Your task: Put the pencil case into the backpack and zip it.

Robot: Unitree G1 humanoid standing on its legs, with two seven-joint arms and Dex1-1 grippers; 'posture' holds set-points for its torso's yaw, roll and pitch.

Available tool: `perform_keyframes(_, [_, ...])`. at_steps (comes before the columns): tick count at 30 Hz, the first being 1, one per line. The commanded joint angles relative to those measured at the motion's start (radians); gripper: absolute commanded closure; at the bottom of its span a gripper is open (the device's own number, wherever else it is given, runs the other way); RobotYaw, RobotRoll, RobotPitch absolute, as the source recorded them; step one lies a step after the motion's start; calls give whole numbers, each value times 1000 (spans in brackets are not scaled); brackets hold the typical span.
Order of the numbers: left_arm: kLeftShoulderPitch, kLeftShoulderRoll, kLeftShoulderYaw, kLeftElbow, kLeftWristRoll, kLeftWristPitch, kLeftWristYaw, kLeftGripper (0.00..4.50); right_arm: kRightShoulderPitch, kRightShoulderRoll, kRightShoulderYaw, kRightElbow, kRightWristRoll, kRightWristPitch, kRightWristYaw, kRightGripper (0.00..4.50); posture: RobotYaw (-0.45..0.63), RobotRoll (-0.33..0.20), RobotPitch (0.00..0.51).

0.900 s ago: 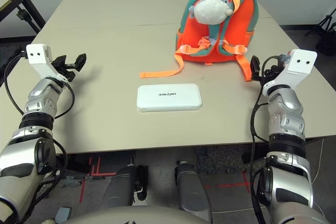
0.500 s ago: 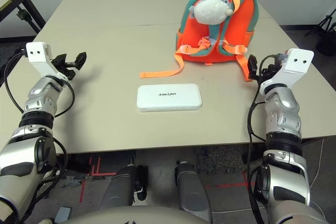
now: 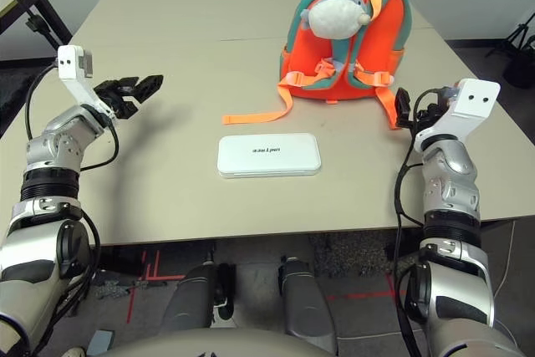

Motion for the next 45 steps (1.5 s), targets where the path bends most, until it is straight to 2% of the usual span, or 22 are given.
perform_keyframes(1, [26,18,-16,-81,-79,216,-28,0,18,-13,9,-16,-17,2,11,37,-157,0,98])
perform_keyframes(7, [70,5,-34,-181,-228,615,-50,0,71,-41,80,-112,-48,53,88,37,-176,0,97])
perform_keyframes(11, [92,-30,-63,-204,-256,725,-42,0,98,-51,114,-181,-65,84,119,37,-188,0,97])
perform_keyframes(18, [77,-67,-57,-135,-240,731,-24,0,123,-61,141,-233,-82,116,157,37,-200,0,99])
perform_keyframes(25, [61,-61,-54,-48,-228,722,-24,0,153,-77,161,-283,-108,141,182,37,-209,0,100])
perform_keyframes(32, [67,-62,-73,16,-196,680,-16,0,218,-197,290,-385,-212,114,330,37,-228,0,103])
perform_keyframes(38, [61,-72,-77,39,-179,654,-9,0,238,-219,338,-457,-219,154,398,2058,-232,0,102])
perform_keyframes(44, [56,-82,-76,56,-172,645,-6,0,252,-222,385,-497,-230,196,443,4474,-224,0,96])
perform_keyframes(45, [55,-84,-75,60,-172,643,-5,0,253,-221,392,-500,-233,201,448,4474,-222,0,96])
